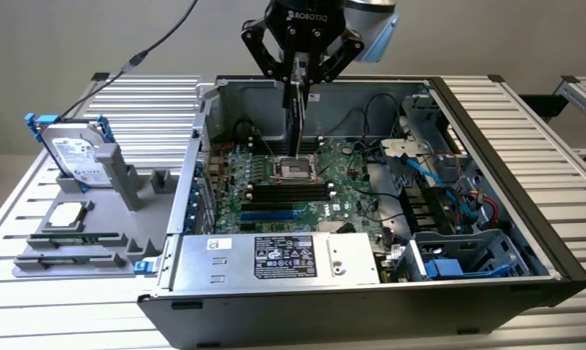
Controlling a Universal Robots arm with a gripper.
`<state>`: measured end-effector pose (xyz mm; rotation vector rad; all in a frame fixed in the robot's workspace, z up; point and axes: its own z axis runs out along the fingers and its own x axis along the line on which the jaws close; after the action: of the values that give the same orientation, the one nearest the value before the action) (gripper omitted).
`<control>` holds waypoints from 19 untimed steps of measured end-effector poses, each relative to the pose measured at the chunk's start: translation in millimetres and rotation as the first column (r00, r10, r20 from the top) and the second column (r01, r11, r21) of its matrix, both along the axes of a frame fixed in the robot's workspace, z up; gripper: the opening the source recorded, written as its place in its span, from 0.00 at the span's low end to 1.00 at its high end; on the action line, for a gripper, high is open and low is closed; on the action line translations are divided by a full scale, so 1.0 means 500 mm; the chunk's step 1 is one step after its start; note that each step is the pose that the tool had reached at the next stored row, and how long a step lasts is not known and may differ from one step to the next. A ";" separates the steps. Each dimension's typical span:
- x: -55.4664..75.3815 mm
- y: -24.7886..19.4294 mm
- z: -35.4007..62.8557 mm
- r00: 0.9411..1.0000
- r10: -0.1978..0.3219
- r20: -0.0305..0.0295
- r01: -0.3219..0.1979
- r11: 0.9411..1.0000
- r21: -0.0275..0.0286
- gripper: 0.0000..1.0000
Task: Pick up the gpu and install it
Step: 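Insert the gpu into the slot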
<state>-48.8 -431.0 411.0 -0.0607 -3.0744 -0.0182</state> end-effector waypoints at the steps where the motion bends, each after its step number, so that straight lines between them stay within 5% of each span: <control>1: 0.000 0.0000 0.000 1.000 0.000 0.000 0.000 1.000 0.000 0.27; 8: -0.001 0.0026 -0.004 1.000 0.000 0.002 0.000 1.000 0.000 0.27; 14: -0.001 0.0027 -0.009 0.997 0.082 0.005 -0.082 0.996 0.035 0.27; 19: -0.001 0.0027 -0.014 0.987 0.160 0.009 -0.160 0.985 0.061 0.27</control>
<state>-49.5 -429.7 403.9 0.1900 -3.0694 -0.1045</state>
